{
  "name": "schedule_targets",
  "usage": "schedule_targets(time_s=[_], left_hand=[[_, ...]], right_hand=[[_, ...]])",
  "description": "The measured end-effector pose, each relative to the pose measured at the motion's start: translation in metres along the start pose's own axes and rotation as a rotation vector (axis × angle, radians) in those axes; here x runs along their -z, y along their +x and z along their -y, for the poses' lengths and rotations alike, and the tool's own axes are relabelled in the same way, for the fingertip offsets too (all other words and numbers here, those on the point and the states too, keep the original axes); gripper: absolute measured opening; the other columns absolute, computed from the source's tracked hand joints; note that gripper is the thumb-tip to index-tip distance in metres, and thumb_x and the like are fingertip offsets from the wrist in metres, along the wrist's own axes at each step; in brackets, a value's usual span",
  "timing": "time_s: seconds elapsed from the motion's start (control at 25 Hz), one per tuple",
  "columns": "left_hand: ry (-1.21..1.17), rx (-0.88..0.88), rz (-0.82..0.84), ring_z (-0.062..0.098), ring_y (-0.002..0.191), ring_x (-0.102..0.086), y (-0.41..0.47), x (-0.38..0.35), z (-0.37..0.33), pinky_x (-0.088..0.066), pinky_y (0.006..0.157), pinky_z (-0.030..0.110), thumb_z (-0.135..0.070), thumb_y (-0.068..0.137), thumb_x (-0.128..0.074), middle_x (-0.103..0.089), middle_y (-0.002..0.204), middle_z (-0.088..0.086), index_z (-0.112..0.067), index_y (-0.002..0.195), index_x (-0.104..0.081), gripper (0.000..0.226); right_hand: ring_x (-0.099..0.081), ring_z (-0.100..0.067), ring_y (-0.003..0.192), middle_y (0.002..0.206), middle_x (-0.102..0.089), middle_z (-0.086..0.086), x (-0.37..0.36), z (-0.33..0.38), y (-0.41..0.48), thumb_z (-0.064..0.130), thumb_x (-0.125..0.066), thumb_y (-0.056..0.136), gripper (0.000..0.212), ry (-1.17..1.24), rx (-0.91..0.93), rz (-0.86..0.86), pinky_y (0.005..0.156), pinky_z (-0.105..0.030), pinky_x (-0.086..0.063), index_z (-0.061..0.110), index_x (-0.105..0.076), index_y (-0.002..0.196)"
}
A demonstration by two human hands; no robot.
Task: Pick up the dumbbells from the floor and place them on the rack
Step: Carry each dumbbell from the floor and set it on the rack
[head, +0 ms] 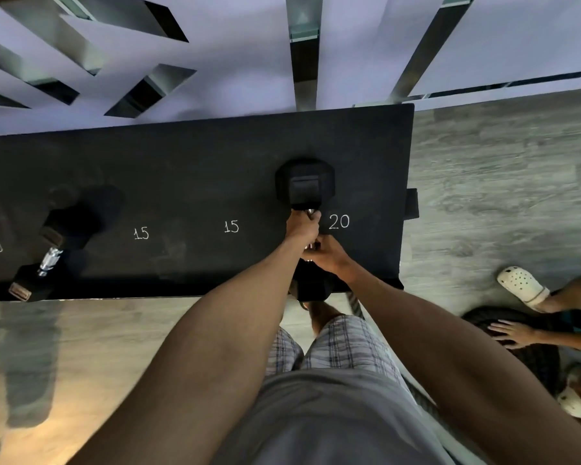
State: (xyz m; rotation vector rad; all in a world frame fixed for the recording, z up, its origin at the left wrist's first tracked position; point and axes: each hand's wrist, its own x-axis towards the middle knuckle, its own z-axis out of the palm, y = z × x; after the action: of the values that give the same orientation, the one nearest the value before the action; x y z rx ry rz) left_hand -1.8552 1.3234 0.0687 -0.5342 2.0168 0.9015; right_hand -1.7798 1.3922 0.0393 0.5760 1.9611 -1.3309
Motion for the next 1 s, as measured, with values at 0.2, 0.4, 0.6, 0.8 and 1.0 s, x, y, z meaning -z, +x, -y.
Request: schedule_targets(time_s=[0.2, 0.4, 0.6, 0.8, 1.0], left_hand=[[0.195, -0.124, 0.035, 0.029, 0.110, -0.061, -0.015, 0.025, 0.006, -0.045, 0.084, 0.031, -0.026, 0.097, -0.050, -0.063, 0.121, 0.013, -0.005, 0.120, -0.059, 0.032], [0.648, -0.286, 0.046, 0.039, 0.109, -0.060, -0.030, 0.047, 0.043, -0.050, 0.093, 0.048, -0.032, 0.087, -0.044, -0.063, 0.119, 0.016, -0.012, 0.106, -0.059, 0.031], [1.093, -0.484, 0.099, 0.036, 0.115, -0.059, -0.066, 0.063, 0.086, -0.047, 0.090, 0.041, -0.022, 0.096, -0.044, -0.059, 0.127, 0.015, -0.007, 0.119, -0.057, 0.030], [1.341, -0.632, 0.206, 0.035, 0.111, -0.060, -0.097, 0.064, 0.124, -0.047, 0.089, 0.041, -0.027, 0.098, -0.043, -0.058, 0.126, 0.015, -0.008, 0.117, -0.055, 0.030], [1.559, -0.793, 0.374, 0.037, 0.104, -0.061, -0.131, 0.025, 0.166, -0.051, 0.086, 0.042, -0.026, 0.092, -0.042, -0.060, 0.120, 0.017, -0.008, 0.112, -0.056, 0.031]], right_hand=[[-0.064, -0.020, 0.080, 0.083, -0.068, -0.004, -0.007, -0.001, -0.010, 0.016, -0.071, 0.082, 0.014, -0.043, -0.015, -0.096, 0.075, -0.034, -0.049, 0.011, -0.067, 0.095], [-0.064, -0.029, 0.110, 0.114, -0.071, -0.010, -0.007, -0.014, -0.048, 0.017, -0.060, 0.089, 0.031, -0.206, -0.048, -0.270, 0.096, -0.035, -0.049, 0.009, -0.066, 0.118], [-0.062, -0.034, 0.111, 0.116, -0.070, -0.014, -0.029, -0.038, -0.108, 0.015, -0.049, 0.090, 0.030, -0.229, -0.115, -0.488, 0.097, -0.038, -0.049, 0.011, -0.064, 0.116], [-0.065, -0.039, 0.097, 0.104, -0.070, -0.018, -0.094, -0.068, -0.162, 0.023, -0.040, 0.090, 0.018, -0.289, -0.205, -0.445, 0.086, -0.046, -0.052, 0.017, -0.057, 0.088], [-0.063, -0.038, 0.099, 0.109, -0.068, -0.021, -0.169, -0.100, -0.242, 0.016, -0.046, 0.096, 0.022, -0.081, -0.245, -0.518, 0.083, -0.038, -0.050, 0.000, -0.061, 0.099]])
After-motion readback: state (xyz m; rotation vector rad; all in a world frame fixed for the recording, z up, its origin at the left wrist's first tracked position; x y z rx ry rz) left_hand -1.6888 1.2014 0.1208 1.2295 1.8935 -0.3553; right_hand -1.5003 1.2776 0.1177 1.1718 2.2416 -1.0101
